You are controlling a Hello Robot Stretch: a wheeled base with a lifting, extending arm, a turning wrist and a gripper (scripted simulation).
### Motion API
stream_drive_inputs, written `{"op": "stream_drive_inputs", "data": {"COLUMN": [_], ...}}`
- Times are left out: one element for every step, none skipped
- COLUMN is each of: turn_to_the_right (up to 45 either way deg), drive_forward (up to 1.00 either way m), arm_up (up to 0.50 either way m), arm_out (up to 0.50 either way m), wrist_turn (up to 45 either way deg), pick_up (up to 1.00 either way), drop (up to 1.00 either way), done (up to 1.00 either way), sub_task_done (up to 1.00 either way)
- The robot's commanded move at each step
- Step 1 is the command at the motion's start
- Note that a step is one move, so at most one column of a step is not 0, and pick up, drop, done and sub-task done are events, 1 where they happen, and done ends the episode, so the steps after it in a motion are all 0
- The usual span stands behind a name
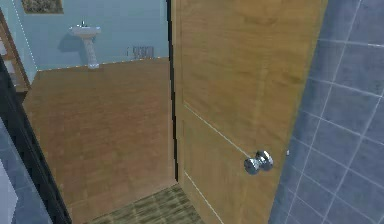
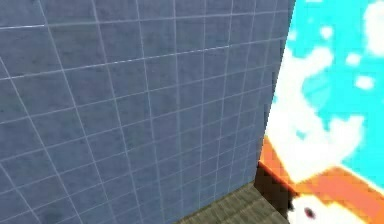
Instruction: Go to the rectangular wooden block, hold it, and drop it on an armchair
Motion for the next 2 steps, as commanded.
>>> {"op": "stream_drive_inputs", "data": {"turn_to_the_right": [0.0,-18.0], "drive_forward": [0.15,0.0], "arm_up": [0.0,0.0], "arm_out": [0.0,0.0], "wrist_turn": [0.0,0.0], "pick_up": [0.0,0.0], "drop": [0.0,0.0], "done": [0.0,0.0], "sub_task_done": [0.0,0.0]}}
